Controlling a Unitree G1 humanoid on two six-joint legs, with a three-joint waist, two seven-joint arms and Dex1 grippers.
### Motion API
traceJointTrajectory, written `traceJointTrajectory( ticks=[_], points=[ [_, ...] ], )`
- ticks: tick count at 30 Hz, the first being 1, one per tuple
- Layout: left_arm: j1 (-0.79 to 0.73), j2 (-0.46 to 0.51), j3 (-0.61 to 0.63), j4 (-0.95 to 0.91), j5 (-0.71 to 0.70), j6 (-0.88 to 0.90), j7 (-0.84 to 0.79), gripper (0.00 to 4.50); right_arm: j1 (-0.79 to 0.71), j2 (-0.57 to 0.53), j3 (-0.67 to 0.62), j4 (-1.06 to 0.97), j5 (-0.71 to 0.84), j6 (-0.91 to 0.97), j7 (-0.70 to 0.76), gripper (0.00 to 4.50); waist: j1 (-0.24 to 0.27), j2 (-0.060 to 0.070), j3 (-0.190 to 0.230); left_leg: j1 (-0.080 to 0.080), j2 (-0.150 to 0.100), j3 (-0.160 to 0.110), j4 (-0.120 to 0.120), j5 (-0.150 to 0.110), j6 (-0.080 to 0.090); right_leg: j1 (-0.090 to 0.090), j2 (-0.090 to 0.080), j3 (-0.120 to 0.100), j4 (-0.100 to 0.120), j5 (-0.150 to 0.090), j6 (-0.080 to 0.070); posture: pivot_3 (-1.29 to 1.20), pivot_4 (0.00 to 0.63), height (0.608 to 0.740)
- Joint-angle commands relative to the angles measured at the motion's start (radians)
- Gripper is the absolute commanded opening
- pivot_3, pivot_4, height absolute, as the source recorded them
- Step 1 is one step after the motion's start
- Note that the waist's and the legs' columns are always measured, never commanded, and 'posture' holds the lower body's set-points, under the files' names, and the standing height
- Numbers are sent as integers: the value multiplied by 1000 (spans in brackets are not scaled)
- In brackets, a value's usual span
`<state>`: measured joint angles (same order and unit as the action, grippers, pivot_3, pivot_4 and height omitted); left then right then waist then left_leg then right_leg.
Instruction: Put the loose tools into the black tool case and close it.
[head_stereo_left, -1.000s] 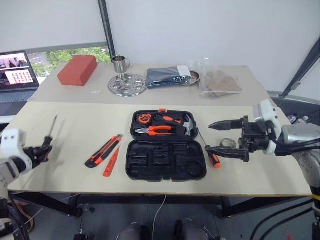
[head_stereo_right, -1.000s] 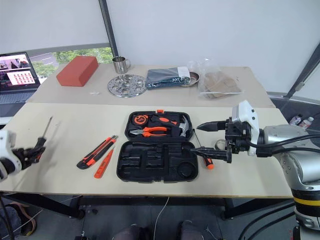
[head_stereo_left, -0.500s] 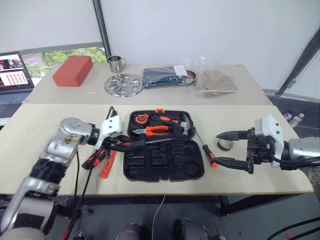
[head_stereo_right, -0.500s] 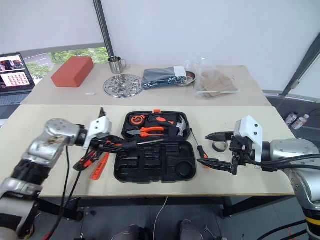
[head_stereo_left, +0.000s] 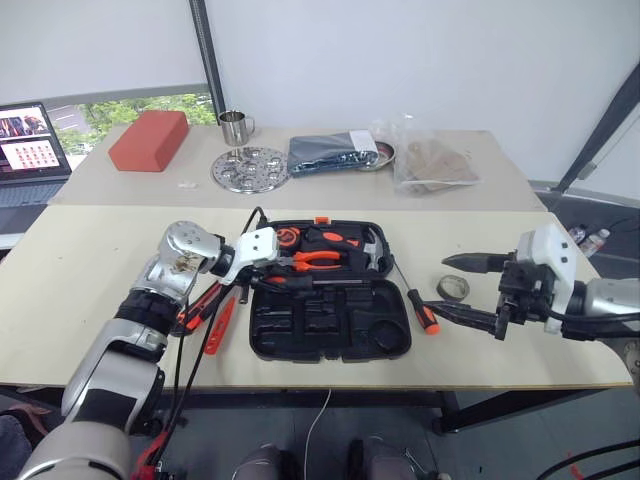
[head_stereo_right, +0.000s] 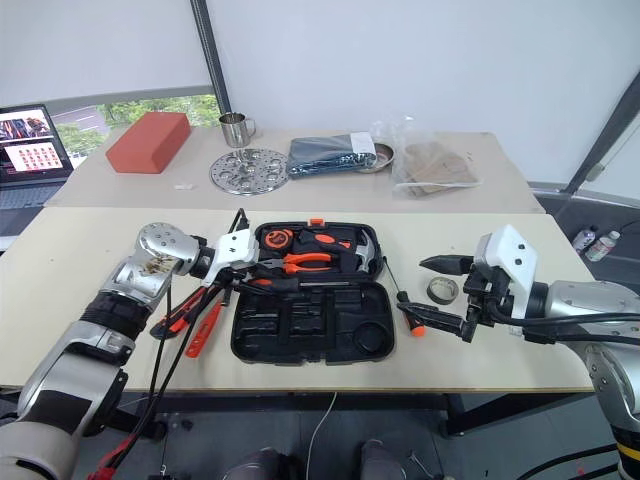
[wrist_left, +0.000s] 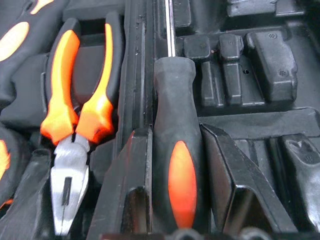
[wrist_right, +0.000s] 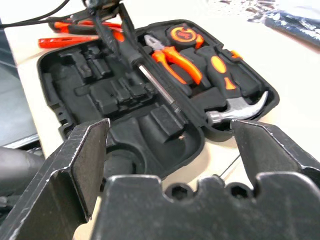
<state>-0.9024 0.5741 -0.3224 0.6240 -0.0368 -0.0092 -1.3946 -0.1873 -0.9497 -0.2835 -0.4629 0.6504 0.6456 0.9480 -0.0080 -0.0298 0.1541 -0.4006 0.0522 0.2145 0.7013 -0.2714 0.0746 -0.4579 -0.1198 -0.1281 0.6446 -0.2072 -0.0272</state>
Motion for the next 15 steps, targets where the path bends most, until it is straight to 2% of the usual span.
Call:
traceJointTrajectory(
  ticks=[1, 9, 11, 15],
  points=[
    [-28, -13, 14, -11, 0, -1, -16, 958, -9, -5, -36, -22, 15, 4, -17, 4500, 0, 0, 0, 0, 0, 0, 0, 0, 0, 0, 0, 0, 0, 0, 0, 0, 150, 736],
    [-53, -24, 8, 40, 41, -17, -11, 958, -3, -6, -31, -18, 15, 3, -24, 4500, 2, 0, 0, -3, 0, -3, 3, 0, 1, 0, 0, -1, 0, 0, 1, 0, 150, 736],
    [-66, -33, 16, 50, 38, -20, -15, 1967, -6, -6, -28, -18, 16, 6, -26, 4500, 5, 0, 0, -3, 0, -3, 4, 0, 1, 0, -1, -2, 1, 0, 1, 0, 150, 736],
    [-94, -37, 52, 18, -8, 46, -43, 3175, -3, -9, -26, -25, 26, 13, -18, 4500, 7, 0, 0, -5, 0, -5, 7, -1, 2, 0, -1, -2, 1, -1, 3, 0, 150, 736]
  ],
)
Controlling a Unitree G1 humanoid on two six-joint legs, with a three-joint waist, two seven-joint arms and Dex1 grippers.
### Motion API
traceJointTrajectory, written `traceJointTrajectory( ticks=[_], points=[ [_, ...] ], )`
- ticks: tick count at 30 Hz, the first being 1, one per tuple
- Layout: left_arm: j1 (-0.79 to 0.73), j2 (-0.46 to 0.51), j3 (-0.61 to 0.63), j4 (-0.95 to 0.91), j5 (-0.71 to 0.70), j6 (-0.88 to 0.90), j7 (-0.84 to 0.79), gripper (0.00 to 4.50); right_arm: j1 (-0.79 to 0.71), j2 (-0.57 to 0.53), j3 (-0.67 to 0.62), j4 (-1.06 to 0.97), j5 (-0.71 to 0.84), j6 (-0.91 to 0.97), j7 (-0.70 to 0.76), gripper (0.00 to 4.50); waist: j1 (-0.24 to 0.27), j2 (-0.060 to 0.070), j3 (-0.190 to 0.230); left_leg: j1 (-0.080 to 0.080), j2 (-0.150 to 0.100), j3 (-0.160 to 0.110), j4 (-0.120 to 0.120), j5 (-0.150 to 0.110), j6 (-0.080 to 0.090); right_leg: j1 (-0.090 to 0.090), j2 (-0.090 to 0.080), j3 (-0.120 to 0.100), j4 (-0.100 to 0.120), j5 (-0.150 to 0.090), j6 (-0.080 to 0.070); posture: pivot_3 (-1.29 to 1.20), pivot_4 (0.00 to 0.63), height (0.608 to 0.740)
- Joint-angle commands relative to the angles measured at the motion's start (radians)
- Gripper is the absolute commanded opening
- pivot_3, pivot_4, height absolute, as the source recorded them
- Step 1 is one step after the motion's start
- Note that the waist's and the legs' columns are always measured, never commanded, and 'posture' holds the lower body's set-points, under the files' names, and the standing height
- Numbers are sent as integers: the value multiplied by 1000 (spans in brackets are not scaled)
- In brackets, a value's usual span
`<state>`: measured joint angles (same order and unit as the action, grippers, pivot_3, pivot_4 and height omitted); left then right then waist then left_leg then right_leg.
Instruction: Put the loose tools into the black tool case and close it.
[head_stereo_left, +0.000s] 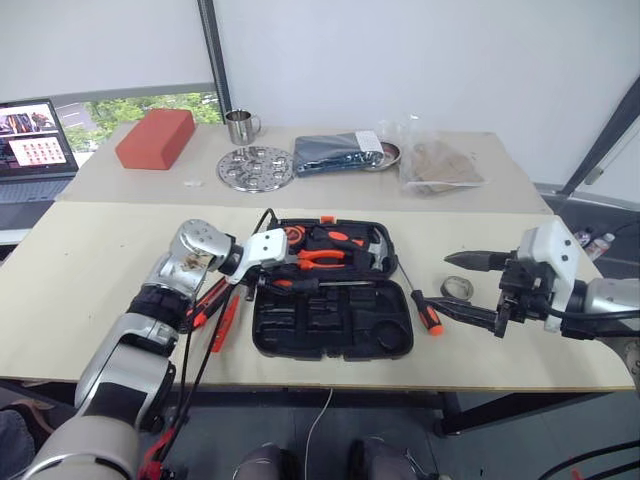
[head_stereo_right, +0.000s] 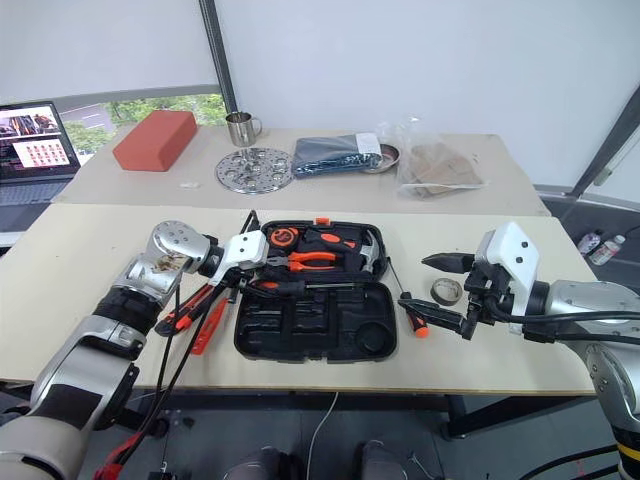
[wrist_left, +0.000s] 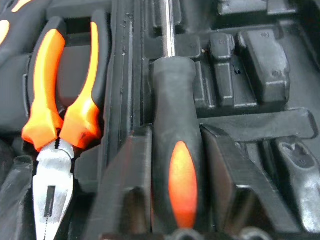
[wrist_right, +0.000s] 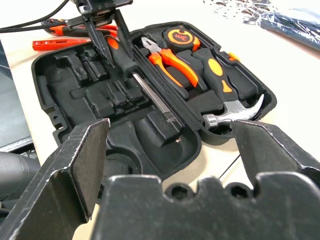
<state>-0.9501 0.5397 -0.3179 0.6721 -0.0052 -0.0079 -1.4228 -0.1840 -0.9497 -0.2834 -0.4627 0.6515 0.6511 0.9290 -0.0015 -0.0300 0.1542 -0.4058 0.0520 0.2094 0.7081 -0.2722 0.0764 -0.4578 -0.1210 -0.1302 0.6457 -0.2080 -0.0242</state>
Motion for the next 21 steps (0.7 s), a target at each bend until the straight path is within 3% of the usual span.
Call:
traceJointTrajectory(
  ticks=[1, 3, 6, 12, 21],
  points=[
    [-53, 0, 57, -44, -55, 63, -28, 3175, -1, -10, -29, -28, 28, 9, 5, 4500, 0, 0, 0, -1, 0, -1, 1, 0, 1, 0, 0, 0, 0, 0, 0, 0, 150, 736],
    [-57, 4, 70, -69, -74, 90, -43, 3019, 5, -9, -33, -31, 30, 9, 9, 4500, 1, 0, 0, -2, 0, -2, 2, -1, 1, 0, 0, -1, 0, 0, 0, 0, 150, 736],
    [-48, 5, 73, -91, -76, 102, -43, 2246, 8, -8, -36, -32, 32, 12, 8, 4500, 1, 0, 0, -2, -1, -2, 2, -1, 2, 0, 0, -2, 0, 0, 0, 0, 150, 736],
    [3, -18, 27, -110, -38, 82, -41, 20, 6, -7, -31, -30, 39, 11, 3, 4500, 2, 0, 0, -2, -1, -2, 3, -1, 2, 1, 0, -4, 0, 0, 0, 0, 150, 736],
    [25, -63, -78, -46, 105, -28, 33, 20, 3, 0, -23, -25, 36, 16, -11, 4500, 11, 0, 0, -2, -1, -4, 4, -1, 2, 2, -1, -5, 0, 0, 0, 0, 150, 736]
  ],
)
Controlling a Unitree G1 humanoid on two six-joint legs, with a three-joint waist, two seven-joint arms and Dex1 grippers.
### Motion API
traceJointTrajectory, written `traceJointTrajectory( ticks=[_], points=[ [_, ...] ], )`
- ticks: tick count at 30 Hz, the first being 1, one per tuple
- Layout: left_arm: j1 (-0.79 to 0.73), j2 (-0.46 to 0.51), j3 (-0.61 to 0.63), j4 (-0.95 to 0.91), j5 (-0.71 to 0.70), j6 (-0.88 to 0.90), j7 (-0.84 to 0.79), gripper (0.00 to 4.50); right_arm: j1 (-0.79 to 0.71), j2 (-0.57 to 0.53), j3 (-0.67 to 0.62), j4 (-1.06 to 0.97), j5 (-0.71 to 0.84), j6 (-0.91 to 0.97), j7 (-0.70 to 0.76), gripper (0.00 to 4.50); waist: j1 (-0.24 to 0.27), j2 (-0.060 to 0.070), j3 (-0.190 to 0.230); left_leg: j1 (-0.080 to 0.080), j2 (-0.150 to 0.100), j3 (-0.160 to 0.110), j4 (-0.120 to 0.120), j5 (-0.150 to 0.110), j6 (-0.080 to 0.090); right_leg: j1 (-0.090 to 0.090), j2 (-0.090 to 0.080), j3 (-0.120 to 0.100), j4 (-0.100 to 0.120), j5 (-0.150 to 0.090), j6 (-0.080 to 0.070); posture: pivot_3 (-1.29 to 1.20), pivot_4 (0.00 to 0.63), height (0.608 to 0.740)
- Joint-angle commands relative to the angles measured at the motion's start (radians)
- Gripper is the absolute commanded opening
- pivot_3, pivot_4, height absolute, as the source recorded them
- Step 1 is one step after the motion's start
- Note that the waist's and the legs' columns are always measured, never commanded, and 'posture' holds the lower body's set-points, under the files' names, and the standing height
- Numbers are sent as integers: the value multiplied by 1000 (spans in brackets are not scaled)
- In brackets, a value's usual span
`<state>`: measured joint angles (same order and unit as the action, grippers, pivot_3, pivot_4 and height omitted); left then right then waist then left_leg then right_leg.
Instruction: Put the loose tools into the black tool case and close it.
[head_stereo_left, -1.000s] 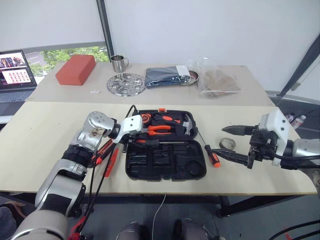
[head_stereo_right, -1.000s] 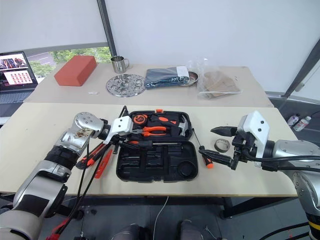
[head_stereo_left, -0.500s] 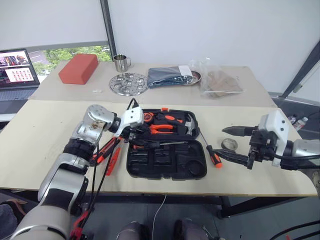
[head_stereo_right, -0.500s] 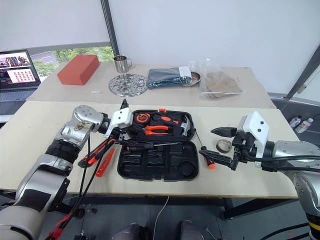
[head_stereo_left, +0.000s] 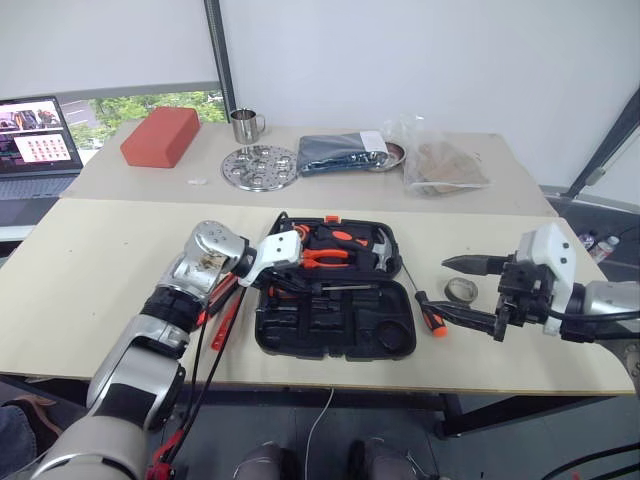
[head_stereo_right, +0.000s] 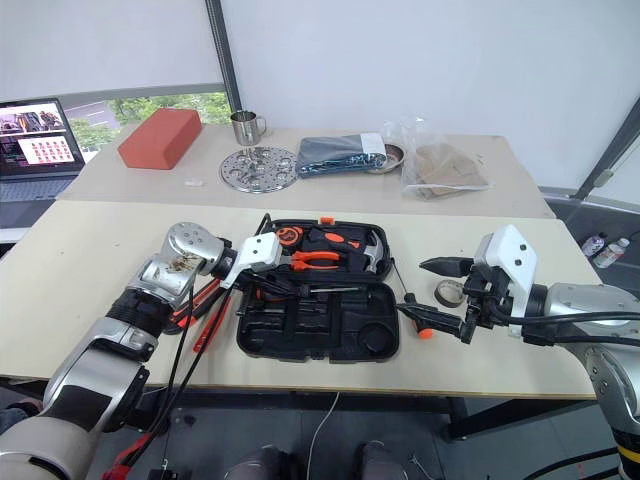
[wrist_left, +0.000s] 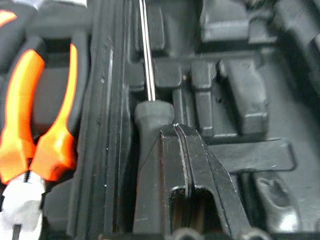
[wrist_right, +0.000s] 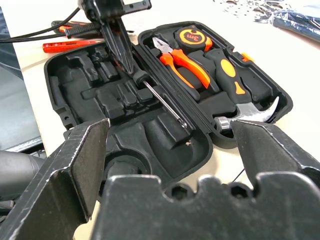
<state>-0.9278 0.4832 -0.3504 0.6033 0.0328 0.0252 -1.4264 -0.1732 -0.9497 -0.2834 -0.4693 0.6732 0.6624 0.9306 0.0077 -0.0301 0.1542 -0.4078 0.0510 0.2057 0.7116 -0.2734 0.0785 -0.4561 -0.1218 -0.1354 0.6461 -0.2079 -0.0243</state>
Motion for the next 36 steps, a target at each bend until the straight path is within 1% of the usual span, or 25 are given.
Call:
traceJointTrajectory(
  ticks=[1, 4, 6, 8, 11, 14, 16, 19, 23, 27, 29, 31, 35, 36],
  points=[
    [1, -11, -51, 39, 82, -79, 56, 20, -5, 2, -24, -20, 13, 6, -17, 4500, 3, 0, 0, 0, 0, 0, 0, 0, 0, 0, 0, 0, 0, 0, 0, 0, 150, 736],
    [-16, -23, -35, 72, 82, -75, 84, 20, 23, 9, -46, -40, 20, 14, -38, 4500, 7, 0, 0, 1, 0, -2, 2, 0, 1, 2, -2, 0, 0, 0, 0, 0, 150, 736],
    [-29, -23, -8, 70, 48, -34, 60, 20, 49, 12, -69, -59, 33, 22, -45, 4500, 9, 0, 0, 0, -1, -4, 2, -1, 3, 3, -3, 0, 0, 0, 2, 0, 150, 736],
    [-38, -17, 15, 62, 19, 6, 36, 20, 71, 14, -87, -73, 44, 27, -49, 4500, 7, 0, 0, -1, -1, -5, 3, -2, 4, 3, -4, 0, 0, -2, 7, 0, 150, 736],
    [-47, -13, 53, 35, -47, 78, -17, 20, 92, 13, -101, -84, 51, 30, -51, 4500, 2, 0, 0, -2, -1, -5, 3, -2, 4, 2, -4, 0, 0, -2, 8, 0, 150, 736],
    [-74, -26, 90, 23, -99, 162, -41, 20, 79, 10, -89, -75, 51, 30, -55, 4500, -1, 0, 0, -3, -1, -5, 3, -2, 4, 1, -2, 0, 1, -2, 8, 0, 150, 736],
    [-86, -37, 93, 26, -102, 188, -30, 20, 65, 8, -77, -67, 49, 28, -56, 4500, 0, 0, 0, -4, -1, -5, 3, -2, 4, 0, -1, -1, 1, -2, 7, 0, 150, 736],
    [-87, -53, 70, 49, -64, 153, 5, 20, 46, 10, -56, -60, 43, 25, -58, 4500, 2, 0, 0, -4, -2, -5, 4, -2, 4, 1, -1, 0, 0, -2, 7, 0, 150, 736],
    [-63, -65, 4, 101, 27, 52, 55, 20, 25, 14, -31, -51, 35, 22, -62, 4500, 4, 0, 0, -5, -3, -6, 4, -2, 4, 1, -1, 1, 0, -1, 6, 0, 150, 736],
    [-25, -54, -50, 120, 93, -61, 72, 20, 30, 17, -32, -51, 34, 21, -70, 4500, 4, 0, 0, -5, -3, -6, 4, -2, 4, 1, -1, 1, -1, -1, 6, 0, 150, 736],
    [-24, -55, -54, 141, 104, -87, 84, 20, 40, 18, -39, -53, 33, 20, -74, 4500, 5, 1, 0, -4, -3, -6, 4, -2, 5, 2, -1, 1, -1, -1, 6, 0, 150, 736],
    [-28, -59, -39, 149, 91, -86, 84, 20, 60, 24, -57, -61, 36, 23, -87, 4500, 5, 1, -1, -3, -3, -7, 4, -2, 5, 3, -2, 1, 0, -1, 6, 0, 150, 736],
    [-35, -62, 19, 117, 20, -49, 58, 20, 112, 32, -99, -84, 36, 36, -127, 4500, 4, 1, -1, -3, -3, -7, 4, -3, 5, 3, -2, 1, 0, -1, 6, 0, 150, 736],
    [-38, -58, 68, 76, -49, 12, 26, 263, 147, 44, -125, -106, 35, 64, -170, 4500, 4, 1, -1, -3, -3, -7, 4, -3, 5, 3, -2, 1, 0, -1, 6, 0, 150, 736]
  ],
)
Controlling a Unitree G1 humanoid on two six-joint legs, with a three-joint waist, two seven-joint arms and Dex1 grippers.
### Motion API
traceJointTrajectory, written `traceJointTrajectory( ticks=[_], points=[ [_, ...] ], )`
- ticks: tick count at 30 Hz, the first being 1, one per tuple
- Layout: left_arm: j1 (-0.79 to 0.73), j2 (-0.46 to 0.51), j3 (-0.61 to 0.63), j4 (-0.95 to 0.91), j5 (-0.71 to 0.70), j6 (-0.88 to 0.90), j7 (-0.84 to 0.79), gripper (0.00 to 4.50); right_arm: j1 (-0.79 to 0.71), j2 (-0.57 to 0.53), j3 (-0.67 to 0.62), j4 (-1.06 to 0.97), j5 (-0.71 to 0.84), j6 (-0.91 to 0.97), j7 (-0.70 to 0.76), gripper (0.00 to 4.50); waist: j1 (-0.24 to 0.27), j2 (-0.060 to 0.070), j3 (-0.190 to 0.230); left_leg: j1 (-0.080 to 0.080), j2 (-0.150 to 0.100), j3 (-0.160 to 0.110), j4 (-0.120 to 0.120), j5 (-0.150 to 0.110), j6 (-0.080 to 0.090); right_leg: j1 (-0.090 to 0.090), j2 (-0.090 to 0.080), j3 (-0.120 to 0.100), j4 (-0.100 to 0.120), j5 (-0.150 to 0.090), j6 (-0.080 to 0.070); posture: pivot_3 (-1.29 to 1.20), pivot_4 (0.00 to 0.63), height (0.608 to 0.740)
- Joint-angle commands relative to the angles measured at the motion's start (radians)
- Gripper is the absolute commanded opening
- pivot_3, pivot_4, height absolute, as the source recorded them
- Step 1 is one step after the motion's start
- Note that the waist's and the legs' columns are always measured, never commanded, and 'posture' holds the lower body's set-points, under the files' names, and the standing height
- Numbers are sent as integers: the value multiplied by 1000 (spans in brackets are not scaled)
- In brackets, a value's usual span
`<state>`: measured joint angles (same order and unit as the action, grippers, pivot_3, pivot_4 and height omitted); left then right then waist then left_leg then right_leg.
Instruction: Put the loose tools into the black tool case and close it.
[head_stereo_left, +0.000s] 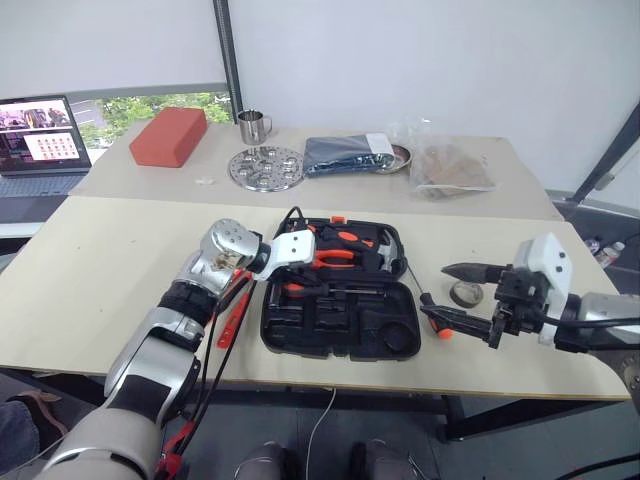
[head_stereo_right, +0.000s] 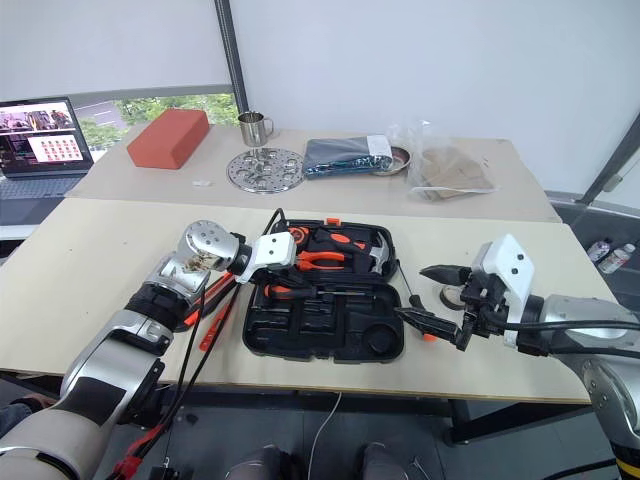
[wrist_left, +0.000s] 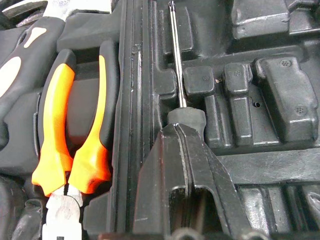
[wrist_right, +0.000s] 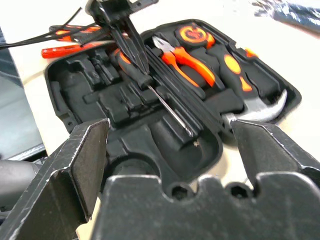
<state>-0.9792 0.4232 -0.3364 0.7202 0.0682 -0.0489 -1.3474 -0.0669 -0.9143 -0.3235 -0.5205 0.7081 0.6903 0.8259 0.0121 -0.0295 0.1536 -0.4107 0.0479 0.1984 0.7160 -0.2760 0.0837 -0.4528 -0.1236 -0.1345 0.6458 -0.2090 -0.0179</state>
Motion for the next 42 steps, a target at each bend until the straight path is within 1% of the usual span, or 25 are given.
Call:
traceJointTrajectory(
  ticks=[1, 2, 3, 5, 6, 8, 9, 10, 12, 13, 18, 20, 21, 23, 25, 26, 29, 30, 32, 35, 37, 38, 40, 42],
  points=[
    [16, 9, 105, -87, -155, 139, -79, 515, 80, 28, -107, -83, 2, 63, -112, 4500, 0, 0, 0, 0, 0, 0, 0, 0, 0, 0, 0, 0, 0, 0, 0, 0, 150, 736],
    [21, 17, 147, -134, -212, 183, -92, 677, 118, 47, -124, -114, 2, 83, -151, 4500, 0, 0, 0, -1, 0, 0, 0, 0, 0, -1, 0, 0, 0, 0, 0, 0, 150, 736],
    [30, 27, 189, -185, -259, 231, -86, 1072, 162, 72, -134, -151, 0, 103, -193, 4500, -1, 0, 0, -3, 1, -1, 0, 0, 0, -2, 1, 0, 1, 0, 0, 0, 150, 736],
    [53, 46, 229, -262, -304, 298, -69, 1845, 213, 112, -135, -199, -7, 123, -256, 4500, -1, 0, 0, -5, 1, -2, 1, 0, 0, -4, 2, 0, 1, 0, 0, 0, 150, 736],
    [69, 63, 242, -311, -334, 348, -83, 2159, 231, 146, -125, -215, -17, 137, -308, 4500, -1, 0, 0, -5, 1, -2, 1, 0, 0, -4, 2, 0, 1, 0, 0, 0, 150, 736],
    [100, 100, 248, -410, -395, 440, -134, 2881, 245, 223, -88, -222, -52, 154, -415, 4500, -6, 0, 0, -5, 0, -2, 1, 0, 0, -3, 2, 1, 2, -1, 1, 0, 150, 736],
    [110, 115, 245, -450, -421, 486, -150, 3171, 243, 251, -62, -215, -87, 148, -457, 4500, -10, 1, 0, -4, 0, -2, 1, 0, -1, -2, 3, 1, 2, -2, 2, 0, 150, 736],
    [119, 124, 244, -480, -439, 516, -155, 3496, 237, 274, -40, -206, -116, 145, -491, 4500, -12, 1, 0, -3, 0, -2, 1, 0, -1, -1, 3, 2, 2, -4, 7, 0, 150, 736],
    [131, 140, 238, -523, -463, 560, -161, 4257, 220, 312, -1, -181, -159, 138, -536, 4500, -15, 1, -1, -2, 0, -1, 1, 1, -1, -1, 2, 3, 2, -5, 8, 0, 150, 736],
    [139, 148, 231, -539, -462, 563, -164, 4455, 210, 329, 22, -164, -181, 127, -552, 4500, -16, 1, -1, -2, 0, -1, 1, 1, -2, -2, 2, 4, 2, -5, 8, 0, 150, 736],
    [145, 162, 200, -551, -438, 540, -162, 4455, 162, 396, 127, -81, -250, 92, -575, 4500, -18, 2, -1, -1, -1, -1, 0, 1, -2, -2, 5, 9, 2, -5, 8, 0, 150, 736],
    [144, 166, 190, -547, -432, 520, -169, 4500, 146, 418, 171, -43, -281, 72, -577, 3996, -19, 2, -1, -2, -1, -1, 0, 1, -2, -2, 9, 12, 2, -5, 8, 0, 150, 736],
    [144, 168, 185, -544, -428, 511, -171, 4500, 135, 430, 190, -15, -304, 61, -586, 3874, -20, 2, -1, -2, -1, -1, 0, 1, -2, -2, 9, 12, 2, -5, 8, 0, 150, 736],
    [143, 169, 180, -541, -425, 505, -171, 4500, 112, 461, 201, 35, -341, 40, -616, 3067, -23, 2, -1, -2, 0, 0, 0, 1, -2, -2, 10, 13, 2, -5, 8, 0, 150, 736],
    [145, 175, 174, -543, -424, 499, -175, 4500, 95, 491, 196, 70, -365, 22, -642, 2489, -25, 2, -1, -2, 0, 0, 0, 1, -3, -2, 10, 13, 2, -6, 7, 0, 150, 736],
    [149, 185, 171, -544, -421, 492, -182, 4500, 97, 505, 192, 67, -370, 12, -649, 1998, -25, 2, -1, -2, 0, 0, 0, 1, -3, -2, 11, 13, 2, -6, 7, 0, 150, 736],
    [158, 217, 169, -534, -411, 474, -193, 4500, 124, 551, 165, -7, -358, 9, -673, 1030, -25, 2, -1, -1, 0, 0, -1, 2, -4, -2, 11, 13, 2, -6, 7, 0, 150, 736],
    [161, 228, 172, -525, -407, 467, -193, 4500, 133, 571, 154, -54, -337, 19, -681, 953, -25, 2, -1, -2, 0, 0, -1, 2, -4, -3, 11, 13, 2, -6, 7, 0, 150, 736],
    [166, 248, 178, -510, -402, 458, -193, 4500, 144, 597, 141, -142, -302, 34, -684, 960, -25, 3, -1, -2, 0, 0, -2, 2, -4, -3, 11, 13, 2, -6, 6, 0, 150, 736],
    [182, 289, 184, -494, -395, 441, -204, 4500, 103, 596, 100, -243, -250, 64, -691, 960, -29, 3, -1, -2, 0, 0, -2, 2, -4, -3, 11, 13, 2, -6, 6, 0, 150, 736],
    [199, 318, 187, -500, -397, 440, -214, 4500, 31, 523, 104, -256, -207, 95, -617, 960, -32, 3, -1, -1, 0, 0, -2, 2, -5, -3, 11, 14, 2, -6, 6, 0, 150, 736],
    [208, 332, 189, -505, -400, 440, -220, 4500, -6, 465, 124, -245, -189, 97, -544, 960, -32, 4, -1, -1, 0, 0, -2, 2, -5, -3, 11, 14, 2, -6, 6, 0, 150, 736],
    [215, 344, 190, -509, -402, 440, -225, 4500, -49, 386, 157, -220, -171, 87, -444, 960, -31, 4, -1, -1, 0, 0, -2, 2, -5, -3, 11, 14, 2, -6, 6, 0, 150, 736],
    [221, 361, 188, -515, -403, 442, -239, 4500, -114, 251, 261, -128, -215, 10, -249, 960, -26, 4, -1, 0, 1, 0, -2, 2, -5, -3, 12, 14, 2, -7, 5, 0, 150, 736]
  ],
)
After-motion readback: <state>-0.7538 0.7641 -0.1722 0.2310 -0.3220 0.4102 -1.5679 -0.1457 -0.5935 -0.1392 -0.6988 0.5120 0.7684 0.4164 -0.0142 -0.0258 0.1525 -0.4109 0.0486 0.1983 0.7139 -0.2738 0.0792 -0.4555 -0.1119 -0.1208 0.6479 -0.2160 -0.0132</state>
